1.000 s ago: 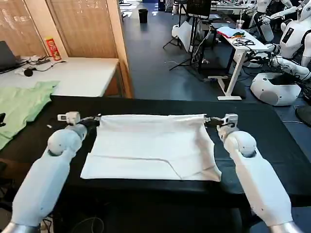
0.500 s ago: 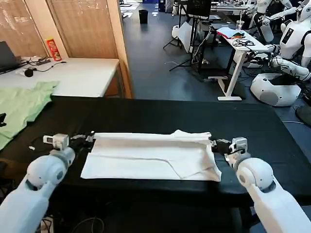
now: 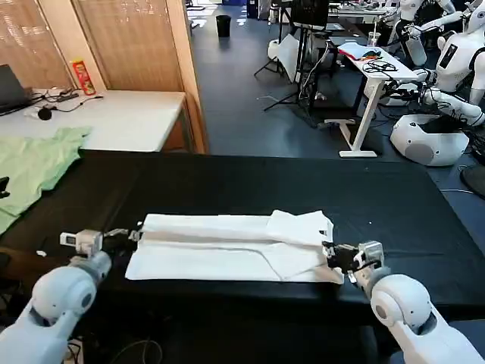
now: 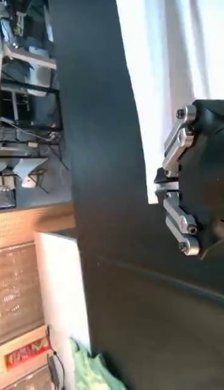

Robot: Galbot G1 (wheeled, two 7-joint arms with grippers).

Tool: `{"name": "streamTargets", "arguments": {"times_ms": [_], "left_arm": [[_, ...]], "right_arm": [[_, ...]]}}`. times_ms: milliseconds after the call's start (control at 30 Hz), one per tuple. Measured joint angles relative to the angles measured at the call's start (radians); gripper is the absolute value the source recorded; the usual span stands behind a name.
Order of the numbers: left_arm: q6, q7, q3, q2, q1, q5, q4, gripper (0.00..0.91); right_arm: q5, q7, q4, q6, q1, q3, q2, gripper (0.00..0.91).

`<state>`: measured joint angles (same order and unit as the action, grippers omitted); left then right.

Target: Fold and organize the clothes.

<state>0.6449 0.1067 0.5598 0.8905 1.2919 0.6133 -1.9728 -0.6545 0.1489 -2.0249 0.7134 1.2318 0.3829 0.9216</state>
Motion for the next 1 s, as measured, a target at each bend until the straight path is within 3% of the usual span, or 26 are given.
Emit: {"name": "streamTargets", "arguments": {"times_ms": [167,200,233,267,600,733,867,1000], "left_arm": [[0.004,0.0,0.0,0.018,0.022,-0.033,0.008,0.205],[0.01,0.001,0.001,0.021,0.026,-0.038,0.006,0.312],[0.017,0.002,0.003,0.023,0.031,-0.04,0.003,0.497],[0.028,0.004,0.007,0.025,0.037,-0.042,-0.001,0.878],[0.083,0.043,0.067,0.027,0.116,-0.04,-0.109,0.878],[0.056,0.054,0.078,0.031,0.115,-0.045,-0.142,0.878],[0.016,0.067,0.056,0.057,0.051,0.012,-0.109,0.878],[0.001,0.086,0.028,0.094,-0.059,0.094,-0.014,0.878]], "right_arm": [[0.0,-0.001,-0.004,0.01,0.007,0.009,-0.003,0.0],[-0.001,-0.002,-0.005,0.018,0.008,0.012,-0.004,0.01],[-0.001,-0.003,-0.008,0.023,0.01,0.015,-0.005,0.146],[-0.002,-0.003,-0.01,0.023,0.011,0.018,-0.006,0.878],[-0.017,-0.004,-0.055,0.023,0.0,0.071,-0.011,0.878],[-0.011,0.022,-0.04,0.02,-0.036,0.075,0.009,0.878],[0.05,0.04,0.028,-0.048,-0.115,0.048,0.062,0.878],[0.091,0.04,0.119,-0.076,-0.19,0.011,0.12,0.878]]}}
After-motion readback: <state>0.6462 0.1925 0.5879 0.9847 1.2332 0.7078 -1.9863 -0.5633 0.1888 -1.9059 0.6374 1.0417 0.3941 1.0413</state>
